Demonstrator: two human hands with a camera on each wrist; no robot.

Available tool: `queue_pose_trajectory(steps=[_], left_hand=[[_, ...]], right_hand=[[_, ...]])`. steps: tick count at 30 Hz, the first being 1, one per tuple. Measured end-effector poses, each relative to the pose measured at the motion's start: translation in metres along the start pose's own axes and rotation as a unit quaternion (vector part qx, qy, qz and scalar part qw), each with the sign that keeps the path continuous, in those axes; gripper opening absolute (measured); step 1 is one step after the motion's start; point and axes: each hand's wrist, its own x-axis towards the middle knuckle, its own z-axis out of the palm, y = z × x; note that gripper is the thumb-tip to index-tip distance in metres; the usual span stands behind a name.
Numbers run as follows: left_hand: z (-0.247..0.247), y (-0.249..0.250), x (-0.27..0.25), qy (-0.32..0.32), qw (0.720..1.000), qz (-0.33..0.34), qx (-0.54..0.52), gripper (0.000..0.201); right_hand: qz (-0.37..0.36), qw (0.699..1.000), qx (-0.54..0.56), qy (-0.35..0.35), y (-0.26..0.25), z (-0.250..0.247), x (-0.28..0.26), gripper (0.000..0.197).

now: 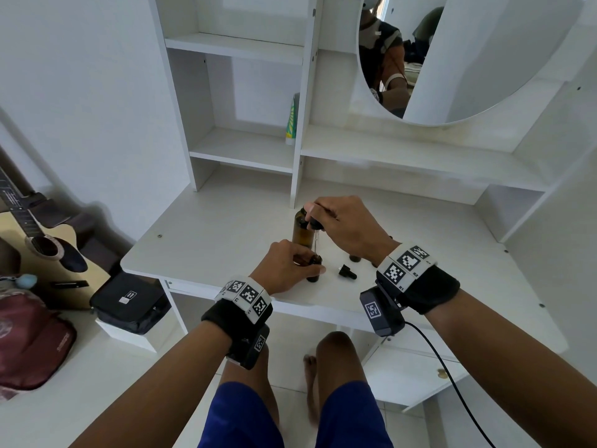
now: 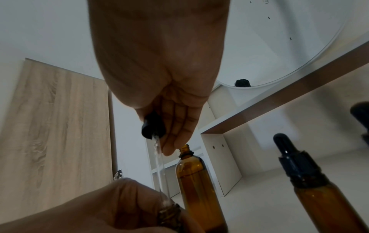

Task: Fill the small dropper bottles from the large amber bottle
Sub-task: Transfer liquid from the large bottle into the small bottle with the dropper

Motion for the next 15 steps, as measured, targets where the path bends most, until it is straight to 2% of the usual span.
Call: queue_pose_trajectory(steps=[4,10,15], left_hand=[[0.0004,-0.0008,0.0006,0.001,1.000,-0.001,0.004,0.032],[0.0004,-0.0007,0.0006,0.000,1.000,0.001,0.006,0.032],[0.0001,-0.0008,0.0003,0.000,1.000,0.001,0.003,0.031]], right_hand=[[0.008,1.000,-0.016,-0.005,-0.0002,-0.0003,0.0001,0.042],[-0.004,1.000,0.014,0.007,-0.0005,-0.0011,-0.0012,0.036],[-0.001,1.000,-0.018,-0.008,0.0012,0.0012,0.0004,0.045]])
